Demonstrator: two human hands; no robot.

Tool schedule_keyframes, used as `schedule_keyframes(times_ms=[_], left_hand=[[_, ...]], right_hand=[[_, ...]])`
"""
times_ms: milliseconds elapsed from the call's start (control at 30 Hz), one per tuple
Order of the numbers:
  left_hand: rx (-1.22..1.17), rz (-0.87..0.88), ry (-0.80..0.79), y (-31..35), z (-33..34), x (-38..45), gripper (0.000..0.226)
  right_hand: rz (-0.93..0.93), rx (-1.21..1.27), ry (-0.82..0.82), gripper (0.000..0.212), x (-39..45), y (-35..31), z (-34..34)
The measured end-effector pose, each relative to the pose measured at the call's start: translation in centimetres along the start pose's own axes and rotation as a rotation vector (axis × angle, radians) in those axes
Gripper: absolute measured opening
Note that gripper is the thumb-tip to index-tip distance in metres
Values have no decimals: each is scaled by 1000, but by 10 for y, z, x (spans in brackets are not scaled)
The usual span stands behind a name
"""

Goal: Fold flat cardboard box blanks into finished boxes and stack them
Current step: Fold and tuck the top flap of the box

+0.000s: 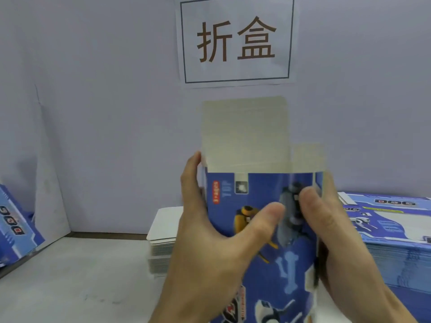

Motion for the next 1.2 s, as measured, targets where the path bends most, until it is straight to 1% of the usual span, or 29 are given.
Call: schedule_keyframes(times_ms=[33, 67, 100, 133, 167, 200, 233, 300, 333, 367, 400, 433, 467, 500, 533, 600, 633, 667, 733, 767, 833, 900, 933, 967, 1000, 1067, 1100, 1133, 1200], left_hand=[[-6, -2, -8, -2, 5, -1, 88], [-23, 5, 23, 1, 7, 0, 81], [-35, 3, 56, 1, 7, 3, 68], [-63, 5, 57, 0, 6, 7, 43], [-88, 28, -8, -1, 2, 4, 20], [-76, 52, -52, 2, -3, 0, 15], [-53, 55, -65, 7, -4, 0, 22], [-61, 55, -42, 16, -11, 4, 48], [-148, 38, -49, 18, -15, 9, 47], [-191, 24, -59, 24, -15, 12, 40], [-164, 46, -38, 26, -16, 15, 39], [-112, 76, 19, 29, -16, 15, 44], [-134, 31, 82, 29, -15, 16, 51], [-187, -32, 97, 29, -14, 10, 54], [-231, -73, 88, 27, -15, 4, 56], [-212, -61, 21, 19, -17, -4, 67], [-193, -42, -24, 18, -16, -5, 70], [-175, -17, -56, 16, -14, -4, 68], [-135, 5, -97, 19, -12, -5, 59], [-114, 9, -115, 22, -9, -3, 58], [-29, 15, -99, 24, -12, 6, 60], [98, 29, -92, 30, -13, 29, 43], [72, -5, -93, 29, -16, 40, 31], [14, -79, -89, 30, -18, 50, 10], [-50, -152, -114, 29, -20, 59, 15], [-198, -254, -232, 34, -20, 67, 33], [-158, -282, -257, 38, -19, 71, 38], [-59, -282, -279, 37, -20, 77, 37], [173, -247, -280, 31, -20, 93, 19]], right_hand=[[-32, 5, 24, 96, -9, -2, -6], [-49, 20, 4, 90, -11, -3, -7], [-49, 19, -13, 83, -9, -3, -7], [-19, 25, -4, 81, -9, -1, -9], [4, 24, -1, 83, -9, 4, -12], [18, 4, 2, 87, -9, 5, -13], [8, -60, 8, 87, -10, 6, -12], [-33, -165, -33, 83, -11, 3, -6], [-44, -174, -72, 82, -12, 3, -2], [-38, -149, -112, 80, -14, 4, 2], [-17, -99, -142, 78, -16, 4, 4], [15, -45, -181, 75, -20, 2, 5], [38, 9, -223, 74, -21, -3, 8], [68, 25, -262, 75, -16, -9, 9], [87, 34, -273, 82, -11, -17, 10], [103, 53, -173, 110, 7, -33, 4], [78, 81, -103, 106, 12, -42, 1], [43, 65, -28, 91, 17, -50, -2], [-12, -22, 81, 46, 20, -60, -4], [-26, -63, 94, 36, 14, -56, -8], [18, -58, 120, 33, 10, -53, -10], [61, -122, 162, 36, 16, -52, -13], [79, -170, 167, 39, 22, -53, -13], [91, -218, 177, 40, 27, -52, -15], [103, -247, 191, 41, 33, -53, -16], [123, -294, 190, 38, 44, -51, -15], [130, -331, 180, 36, 49, -49, -13], [132, -370, 172, 34, 53, -49, -10], [120, -444, 156, 33, 61, -46, -5]])
Point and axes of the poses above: each hand's wrist, its own x-axis towards the middle knuckle, its own z-axis out of the palm, y = z × x, the point moved 4 cm from there along x, towards the middle knuckle, and after that the axes turned 3 degrees about -y, right-handed, at the moved point
